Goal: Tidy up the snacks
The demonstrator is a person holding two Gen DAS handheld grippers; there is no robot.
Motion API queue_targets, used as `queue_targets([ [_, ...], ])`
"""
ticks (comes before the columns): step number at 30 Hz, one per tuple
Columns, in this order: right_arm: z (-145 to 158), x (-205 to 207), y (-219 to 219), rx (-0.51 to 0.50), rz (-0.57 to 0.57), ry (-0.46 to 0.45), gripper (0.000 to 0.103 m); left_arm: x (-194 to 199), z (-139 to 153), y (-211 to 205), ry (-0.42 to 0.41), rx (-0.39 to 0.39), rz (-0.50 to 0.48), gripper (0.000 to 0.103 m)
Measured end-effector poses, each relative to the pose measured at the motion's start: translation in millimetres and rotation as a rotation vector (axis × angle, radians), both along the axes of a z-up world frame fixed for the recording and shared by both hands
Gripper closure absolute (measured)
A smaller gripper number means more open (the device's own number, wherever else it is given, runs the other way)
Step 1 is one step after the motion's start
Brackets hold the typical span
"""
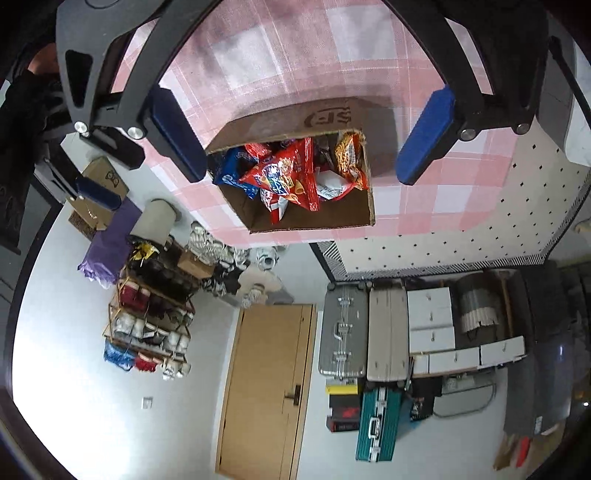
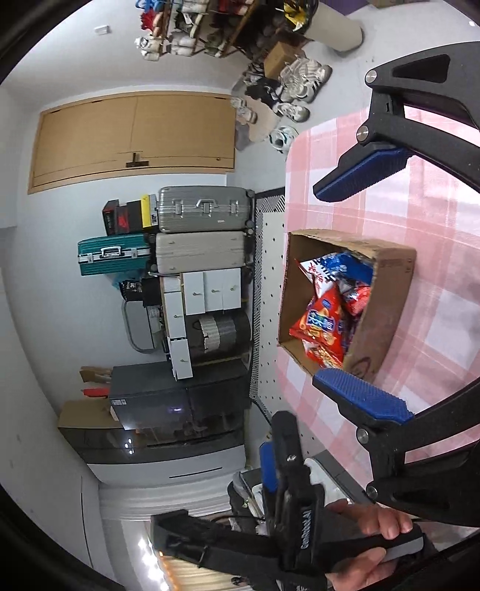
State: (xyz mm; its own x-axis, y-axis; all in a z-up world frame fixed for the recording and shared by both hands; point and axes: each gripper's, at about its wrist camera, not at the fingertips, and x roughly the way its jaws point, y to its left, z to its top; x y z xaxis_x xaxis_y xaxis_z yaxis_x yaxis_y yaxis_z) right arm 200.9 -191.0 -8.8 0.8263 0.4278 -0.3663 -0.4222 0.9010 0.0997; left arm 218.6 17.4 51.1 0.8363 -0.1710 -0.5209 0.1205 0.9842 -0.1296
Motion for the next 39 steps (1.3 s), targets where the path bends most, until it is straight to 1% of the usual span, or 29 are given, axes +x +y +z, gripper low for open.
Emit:
queue_targets([
  [3, -3, -20, 2, -0.008, -0.011, -0.016, 0.009, -20, -2, 1, -0.019, -0.003, 0.010, 0.001],
  [6, -4, -37, 5, -0.014, -0.019, -0.036, 0.008, -39, -7, 1, -0.041, 0.014, 0.019, 0.001],
  [8, -6, -49, 5, -0.020, -0.028, -0.052, 0.007, -53, -13, 1, -0.061, 0.018, 0.030, 0.001],
  [14, -10, -75, 4, -0.014, -0.065, -0.083, 0.003, -81, -33, 3, -0.079, 0.007, 0.029, 0.001],
  [16, -14, -82, 4, -0.021, -0.075, -0.089, 0.003, -83, -42, 2, -0.063, 0.030, 0.032, 0.001],
  [19, -20, -88, 2, -0.014, -0.081, -0.077, 0.003, -87, -56, 3, -0.045, 0.034, 0.028, 0.001],
  [26, -36, -99, -6, 0.015, -0.106, -0.050, 0.002, -97, -85, 8, -0.051, 0.034, 0.067, 0.001],
  [28, -41, -99, -7, 0.003, -0.116, -0.040, 0.002, -96, -90, 9, -0.048, 0.033, 0.073, 0.001],
  [32, -50, -104, -5, -0.025, -0.136, -0.049, 0.002, -96, -105, 10, -0.063, 0.043, 0.094, 0.001],
  [34, -55, -101, -5, -0.033, -0.133, -0.051, 0.002, -95, -110, 10, -0.068, 0.052, 0.093, 0.001],
  [39, -72, -92, -3, -0.056, -0.137, -0.046, 0.002, -91, -125, 10, -0.075, 0.042, 0.082, 0.001],
])
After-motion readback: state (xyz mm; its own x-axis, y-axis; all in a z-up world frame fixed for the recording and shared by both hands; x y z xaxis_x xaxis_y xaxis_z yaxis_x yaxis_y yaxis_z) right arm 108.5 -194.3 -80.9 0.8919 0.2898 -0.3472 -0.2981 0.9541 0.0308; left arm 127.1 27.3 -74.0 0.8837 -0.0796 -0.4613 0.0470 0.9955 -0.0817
